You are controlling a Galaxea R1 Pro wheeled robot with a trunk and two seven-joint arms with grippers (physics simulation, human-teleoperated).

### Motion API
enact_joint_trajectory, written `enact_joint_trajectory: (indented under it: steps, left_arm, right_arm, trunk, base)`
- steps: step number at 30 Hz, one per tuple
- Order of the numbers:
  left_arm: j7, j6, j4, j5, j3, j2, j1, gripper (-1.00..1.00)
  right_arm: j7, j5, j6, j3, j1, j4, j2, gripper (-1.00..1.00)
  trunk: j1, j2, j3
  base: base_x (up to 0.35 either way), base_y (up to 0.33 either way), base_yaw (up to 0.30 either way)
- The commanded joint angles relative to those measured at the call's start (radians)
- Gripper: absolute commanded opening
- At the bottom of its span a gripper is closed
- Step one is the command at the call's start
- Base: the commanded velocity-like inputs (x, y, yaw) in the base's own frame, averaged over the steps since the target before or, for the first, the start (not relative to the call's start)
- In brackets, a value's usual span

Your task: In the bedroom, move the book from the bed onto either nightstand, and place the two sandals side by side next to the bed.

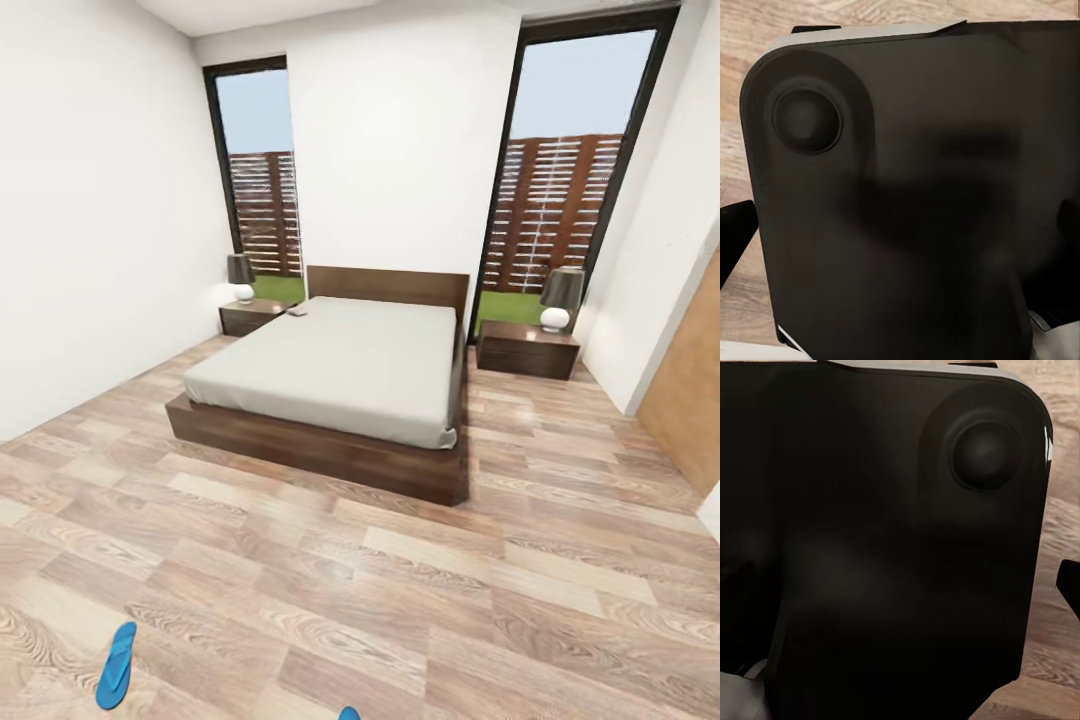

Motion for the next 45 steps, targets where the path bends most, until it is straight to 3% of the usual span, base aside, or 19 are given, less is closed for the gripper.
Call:
enact_joint_trajectory:
  steps: [1,13,45]
  left_arm:
    - [-0.002,-0.003,0.001,-0.001,-0.001,0.0,0.0,1.0]
    - [-0.003,-0.003,0.001,-0.001,-0.001,0.0,0.0,1.0]
    - [0.0,-0.003,0.001,-0.002,-0.001,0.0,0.0,1.0]
  right_arm:
    - [0.001,0.0,-0.003,0.0,0.0,0.0,0.0,1.0]
    - [0.001,0.001,-0.002,0.0,0.0,0.0,0.0,1.0]
    - [0.001,0.001,-0.002,0.0,0.0,0.0,0.0,1.0]
  trunk:
    - [0.0,0.0,-0.001]
    - [0.0,0.0,-0.001]
    - [0.0,0.0,-0.001]
  base:
    - [0.0,0.0,-0.257]
    - [0.0,0.001,-0.177]
    - [0.011,0.087,-0.024]
